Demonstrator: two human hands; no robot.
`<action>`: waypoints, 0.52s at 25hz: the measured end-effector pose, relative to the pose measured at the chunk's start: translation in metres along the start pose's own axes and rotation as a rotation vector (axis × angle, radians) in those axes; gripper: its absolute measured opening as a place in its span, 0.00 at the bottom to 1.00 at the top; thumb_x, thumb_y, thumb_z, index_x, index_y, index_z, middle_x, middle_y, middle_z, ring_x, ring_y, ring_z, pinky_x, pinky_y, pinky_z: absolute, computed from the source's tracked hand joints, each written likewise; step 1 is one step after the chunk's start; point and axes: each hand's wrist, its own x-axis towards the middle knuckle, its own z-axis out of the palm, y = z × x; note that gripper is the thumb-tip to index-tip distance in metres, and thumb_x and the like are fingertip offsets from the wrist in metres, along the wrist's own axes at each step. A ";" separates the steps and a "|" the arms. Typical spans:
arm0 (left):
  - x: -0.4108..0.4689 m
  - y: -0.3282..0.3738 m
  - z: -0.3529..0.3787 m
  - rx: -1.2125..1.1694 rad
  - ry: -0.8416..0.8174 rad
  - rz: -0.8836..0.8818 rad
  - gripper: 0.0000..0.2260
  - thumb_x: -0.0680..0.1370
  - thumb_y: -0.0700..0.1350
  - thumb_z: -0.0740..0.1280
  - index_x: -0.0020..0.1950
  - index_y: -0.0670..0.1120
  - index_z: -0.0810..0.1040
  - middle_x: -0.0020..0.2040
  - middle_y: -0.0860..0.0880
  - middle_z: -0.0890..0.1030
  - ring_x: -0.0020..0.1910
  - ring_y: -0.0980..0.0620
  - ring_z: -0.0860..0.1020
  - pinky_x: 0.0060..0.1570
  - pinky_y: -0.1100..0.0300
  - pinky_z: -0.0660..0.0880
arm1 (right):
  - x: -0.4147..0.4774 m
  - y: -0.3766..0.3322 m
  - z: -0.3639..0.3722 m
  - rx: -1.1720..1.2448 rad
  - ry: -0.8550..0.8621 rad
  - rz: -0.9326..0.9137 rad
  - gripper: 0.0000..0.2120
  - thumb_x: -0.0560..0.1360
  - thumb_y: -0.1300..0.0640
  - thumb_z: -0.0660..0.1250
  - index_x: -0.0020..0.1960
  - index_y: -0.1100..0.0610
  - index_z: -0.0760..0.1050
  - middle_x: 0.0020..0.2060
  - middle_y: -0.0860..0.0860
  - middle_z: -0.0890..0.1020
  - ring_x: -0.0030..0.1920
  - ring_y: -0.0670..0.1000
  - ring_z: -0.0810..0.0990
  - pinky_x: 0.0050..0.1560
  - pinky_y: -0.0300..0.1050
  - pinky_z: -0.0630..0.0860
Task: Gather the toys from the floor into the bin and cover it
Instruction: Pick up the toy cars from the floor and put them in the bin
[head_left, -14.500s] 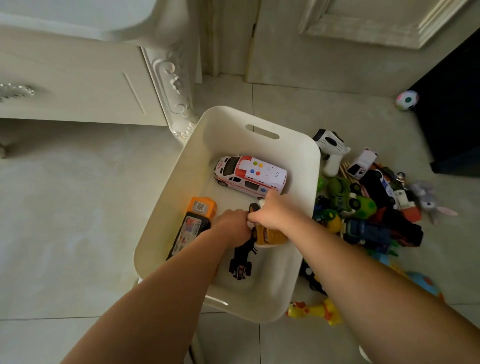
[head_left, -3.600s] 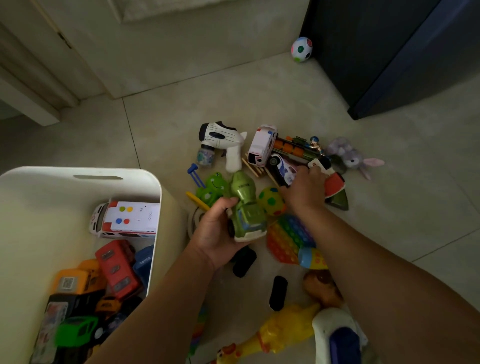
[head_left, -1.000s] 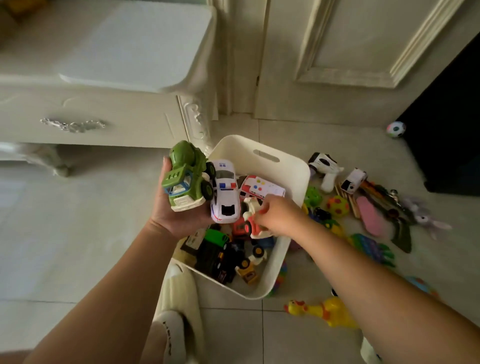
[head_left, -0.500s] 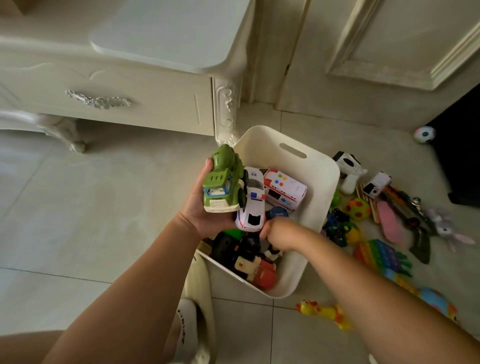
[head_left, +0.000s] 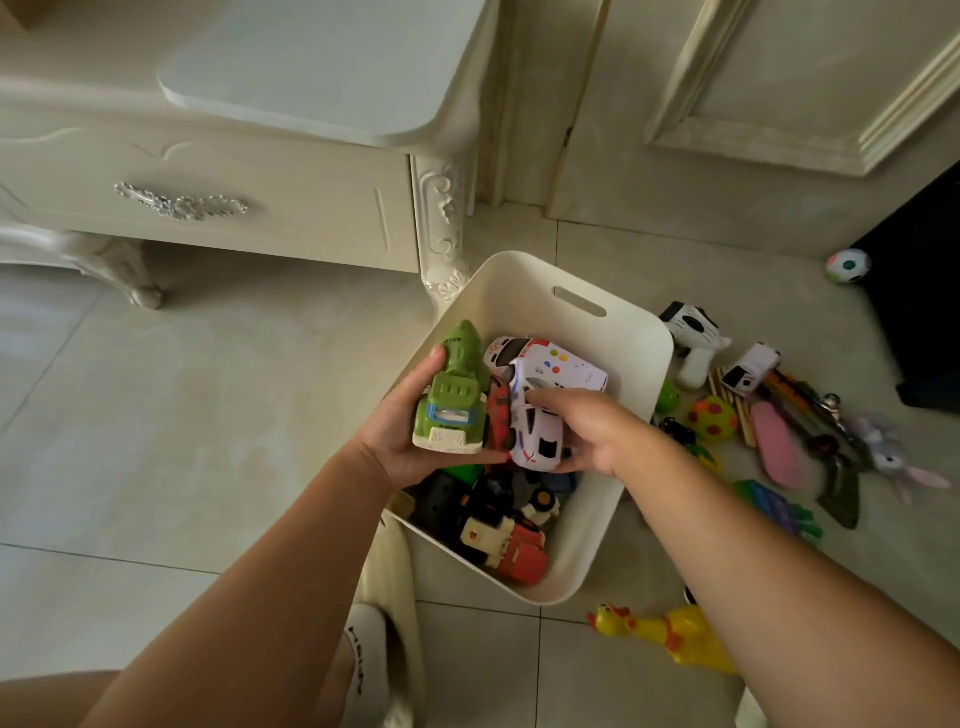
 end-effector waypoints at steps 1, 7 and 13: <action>0.000 0.003 -0.003 -0.033 0.062 0.027 0.30 0.60 0.58 0.79 0.57 0.44 0.82 0.56 0.41 0.80 0.53 0.41 0.81 0.59 0.34 0.73 | 0.009 0.000 -0.002 -0.039 0.097 0.004 0.16 0.74 0.52 0.69 0.60 0.56 0.75 0.53 0.58 0.82 0.52 0.59 0.81 0.44 0.56 0.81; -0.001 0.009 -0.003 0.052 0.252 0.072 0.16 0.72 0.55 0.66 0.51 0.44 0.79 0.39 0.45 0.82 0.36 0.48 0.81 0.49 0.52 0.79 | 0.050 0.004 0.026 -0.137 0.218 0.051 0.27 0.72 0.47 0.70 0.66 0.58 0.70 0.56 0.58 0.80 0.54 0.61 0.79 0.53 0.60 0.79; 0.002 0.011 -0.003 0.039 0.288 0.060 0.16 0.73 0.55 0.65 0.50 0.44 0.82 0.41 0.44 0.83 0.38 0.48 0.82 0.58 0.48 0.73 | 0.076 0.004 0.054 -0.135 0.259 -0.188 0.32 0.74 0.41 0.66 0.71 0.58 0.67 0.63 0.54 0.77 0.60 0.56 0.77 0.52 0.45 0.72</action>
